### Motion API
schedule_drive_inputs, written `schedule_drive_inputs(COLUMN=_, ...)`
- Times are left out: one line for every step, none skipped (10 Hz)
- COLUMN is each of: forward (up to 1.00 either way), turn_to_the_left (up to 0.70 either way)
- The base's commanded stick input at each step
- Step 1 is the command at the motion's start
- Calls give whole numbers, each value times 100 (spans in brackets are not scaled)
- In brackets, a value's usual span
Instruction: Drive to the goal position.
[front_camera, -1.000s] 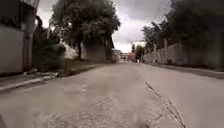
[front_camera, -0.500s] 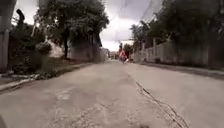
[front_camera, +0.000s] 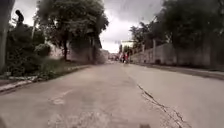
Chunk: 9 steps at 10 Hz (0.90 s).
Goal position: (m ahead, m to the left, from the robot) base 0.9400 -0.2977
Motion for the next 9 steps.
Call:
schedule_drive_inputs(forward=100, turn_to_the_left=0)
schedule_drive_inputs(forward=100, turn_to_the_left=0)
schedule_drive_inputs(forward=100, turn_to_the_left=0)
schedule_drive_inputs(forward=100, turn_to_the_left=0)
schedule_drive_inputs(forward=100, turn_to_the_left=0)
schedule_drive_inputs(forward=100, turn_to_the_left=0)
schedule_drive_inputs(forward=100, turn_to_the_left=0)
schedule_drive_inputs(forward=100, turn_to_the_left=0)
schedule_drive_inputs(forward=100, turn_to_the_left=0)
